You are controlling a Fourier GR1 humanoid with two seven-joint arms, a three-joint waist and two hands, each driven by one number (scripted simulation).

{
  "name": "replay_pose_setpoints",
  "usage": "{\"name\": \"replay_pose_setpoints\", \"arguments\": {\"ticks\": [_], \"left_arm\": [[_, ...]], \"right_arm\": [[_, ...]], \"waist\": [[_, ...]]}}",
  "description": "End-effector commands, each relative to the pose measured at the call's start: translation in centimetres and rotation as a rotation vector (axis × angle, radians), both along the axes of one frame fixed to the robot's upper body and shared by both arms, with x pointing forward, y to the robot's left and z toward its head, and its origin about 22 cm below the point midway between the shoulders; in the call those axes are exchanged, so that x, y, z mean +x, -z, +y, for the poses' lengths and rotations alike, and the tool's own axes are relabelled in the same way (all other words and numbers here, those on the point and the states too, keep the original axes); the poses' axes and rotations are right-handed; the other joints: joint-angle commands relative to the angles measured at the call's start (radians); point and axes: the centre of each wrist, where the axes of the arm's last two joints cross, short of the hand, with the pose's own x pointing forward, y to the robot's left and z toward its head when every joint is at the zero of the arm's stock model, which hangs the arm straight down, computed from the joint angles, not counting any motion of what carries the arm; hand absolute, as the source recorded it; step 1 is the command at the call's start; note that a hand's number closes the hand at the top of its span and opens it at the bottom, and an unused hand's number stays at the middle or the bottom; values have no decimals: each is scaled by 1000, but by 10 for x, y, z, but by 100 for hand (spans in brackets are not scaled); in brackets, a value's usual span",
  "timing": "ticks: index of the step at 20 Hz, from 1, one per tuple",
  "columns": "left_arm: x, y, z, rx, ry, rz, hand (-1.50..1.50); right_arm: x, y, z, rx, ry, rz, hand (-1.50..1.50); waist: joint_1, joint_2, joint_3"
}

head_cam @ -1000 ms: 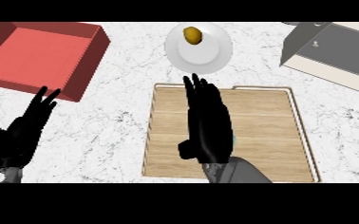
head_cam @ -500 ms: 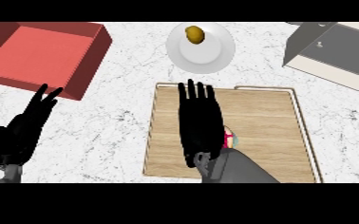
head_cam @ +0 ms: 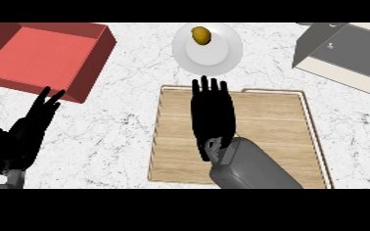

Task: Pick the tomato from the tray and place it in the tiered shelf

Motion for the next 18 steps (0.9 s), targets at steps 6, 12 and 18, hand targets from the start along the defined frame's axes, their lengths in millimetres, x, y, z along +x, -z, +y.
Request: {"name": "replay_pose_setpoints", "arguments": {"ticks": [6,12,18], "left_arm": [[-12,18,16,3,-33,75,0],[-8,16,12,13,-16,65,0],[-8,-1,18,7,-21,73,0]], "right_arm": [[14,-1,-33,-103,105,37,-150],[26,33,-28,-99,84,17,-150],[11,59,-25,-111,88,49,-150]], "waist": [[-2,5,-7],[6,8,-6],[5,7,-6]]}}
